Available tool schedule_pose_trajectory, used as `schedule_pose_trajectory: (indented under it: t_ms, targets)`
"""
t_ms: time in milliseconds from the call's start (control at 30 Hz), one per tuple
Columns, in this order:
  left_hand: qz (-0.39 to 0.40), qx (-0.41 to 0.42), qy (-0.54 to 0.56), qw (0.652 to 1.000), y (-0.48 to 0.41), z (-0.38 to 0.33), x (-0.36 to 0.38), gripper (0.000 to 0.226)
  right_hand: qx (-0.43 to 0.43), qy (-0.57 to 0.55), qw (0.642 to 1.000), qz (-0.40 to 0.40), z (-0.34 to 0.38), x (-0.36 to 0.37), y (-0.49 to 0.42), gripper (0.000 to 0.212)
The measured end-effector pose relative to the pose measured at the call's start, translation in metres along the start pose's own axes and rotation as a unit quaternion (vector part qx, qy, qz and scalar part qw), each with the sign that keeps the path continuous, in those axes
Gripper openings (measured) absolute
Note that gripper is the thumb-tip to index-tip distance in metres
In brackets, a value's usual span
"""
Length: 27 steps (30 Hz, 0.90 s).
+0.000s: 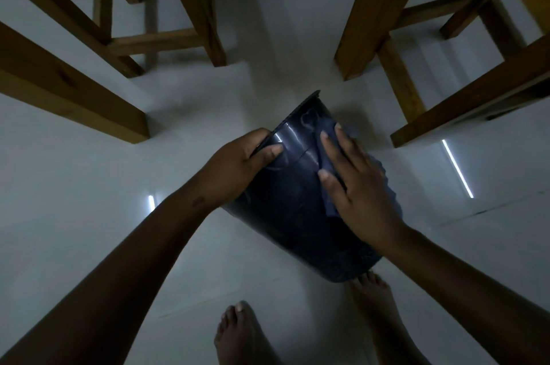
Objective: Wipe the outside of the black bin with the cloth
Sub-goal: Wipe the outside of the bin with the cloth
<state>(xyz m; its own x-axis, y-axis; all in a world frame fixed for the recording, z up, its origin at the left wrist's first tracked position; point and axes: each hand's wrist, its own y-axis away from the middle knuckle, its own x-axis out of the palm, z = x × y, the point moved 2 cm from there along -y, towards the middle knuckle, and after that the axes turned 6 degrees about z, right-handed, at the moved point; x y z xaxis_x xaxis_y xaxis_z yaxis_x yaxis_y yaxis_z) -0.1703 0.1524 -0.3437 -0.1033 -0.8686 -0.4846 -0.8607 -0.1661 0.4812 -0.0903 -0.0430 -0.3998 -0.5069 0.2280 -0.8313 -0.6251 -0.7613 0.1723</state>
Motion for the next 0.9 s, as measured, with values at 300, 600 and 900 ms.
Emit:
schedule_pose_trajectory:
  t_ms: [300, 600, 900]
  targets:
    - [-0.11, -0.003, 0.003, 0.994, 0.033, 0.011, 0.012, 0.02, 0.07, -0.193, 0.977, -0.055, -0.007, -0.015, -0.006, 0.03]
    - [-0.13, 0.055, -0.194, 0.971, 0.071, -0.034, -0.004, 0.018, 0.127, -0.396, 0.902, -0.115, 0.013, -0.052, 0.013, 0.023]
    - [-0.132, 0.165, -0.389, 0.897, 0.061, -0.015, 0.054, 0.03, 0.154, -0.395, 0.894, -0.144, 0.016, -0.071, 0.028, 0.022]
